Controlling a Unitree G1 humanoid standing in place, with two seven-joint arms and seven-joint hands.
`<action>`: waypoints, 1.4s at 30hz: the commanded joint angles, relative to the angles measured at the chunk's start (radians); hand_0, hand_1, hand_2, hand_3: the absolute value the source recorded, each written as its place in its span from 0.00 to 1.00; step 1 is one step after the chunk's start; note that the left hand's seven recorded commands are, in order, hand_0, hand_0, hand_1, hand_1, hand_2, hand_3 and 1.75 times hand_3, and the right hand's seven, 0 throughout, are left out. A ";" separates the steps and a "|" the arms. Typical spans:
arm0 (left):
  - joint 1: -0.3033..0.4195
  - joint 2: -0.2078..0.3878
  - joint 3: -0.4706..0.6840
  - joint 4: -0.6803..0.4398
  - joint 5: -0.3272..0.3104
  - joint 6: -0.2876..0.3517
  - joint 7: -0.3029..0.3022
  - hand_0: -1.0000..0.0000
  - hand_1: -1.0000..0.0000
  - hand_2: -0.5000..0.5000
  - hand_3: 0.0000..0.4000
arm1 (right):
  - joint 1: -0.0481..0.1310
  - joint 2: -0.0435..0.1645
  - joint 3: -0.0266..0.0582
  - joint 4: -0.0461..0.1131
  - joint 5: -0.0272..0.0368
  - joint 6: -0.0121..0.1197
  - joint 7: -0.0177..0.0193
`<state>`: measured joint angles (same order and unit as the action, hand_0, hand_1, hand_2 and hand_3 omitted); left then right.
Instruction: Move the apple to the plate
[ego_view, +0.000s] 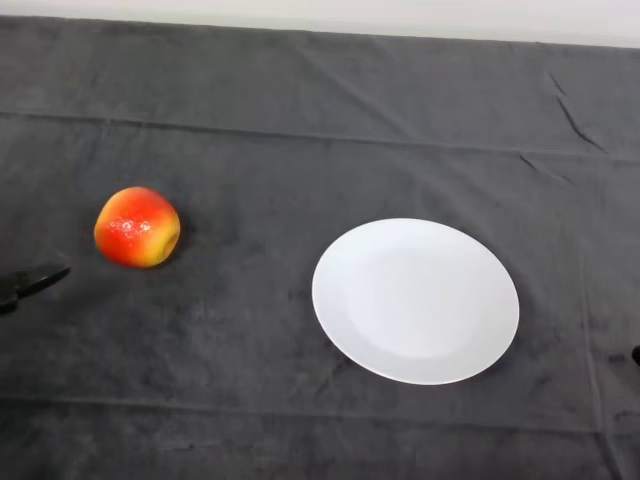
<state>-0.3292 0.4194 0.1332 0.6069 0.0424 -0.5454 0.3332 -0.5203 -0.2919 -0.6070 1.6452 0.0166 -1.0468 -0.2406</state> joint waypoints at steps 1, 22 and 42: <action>-0.046 -0.014 -0.027 -0.006 0.024 0.011 -0.007 1.00 1.00 0.50 0.00 | 0.109 0.073 -0.0101 0.079 0.0080 0.084 -0.0014; -0.274 -0.070 -0.110 0.372 0.053 -0.013 -0.076 1.00 1.00 0.50 0.00 | 0.108 0.072 -0.0064 0.081 0.0120 0.083 -0.0010; -0.380 -0.133 -0.171 0.567 0.073 0.006 -0.119 1.00 1.00 0.50 0.00 | 0.107 0.072 -0.0067 0.085 0.0121 0.080 -0.0009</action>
<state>-0.6395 0.3045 -0.0236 1.1550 0.0997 -0.5482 0.2222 -0.5225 -0.2936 -0.6045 1.6420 0.0175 -1.0563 -0.2406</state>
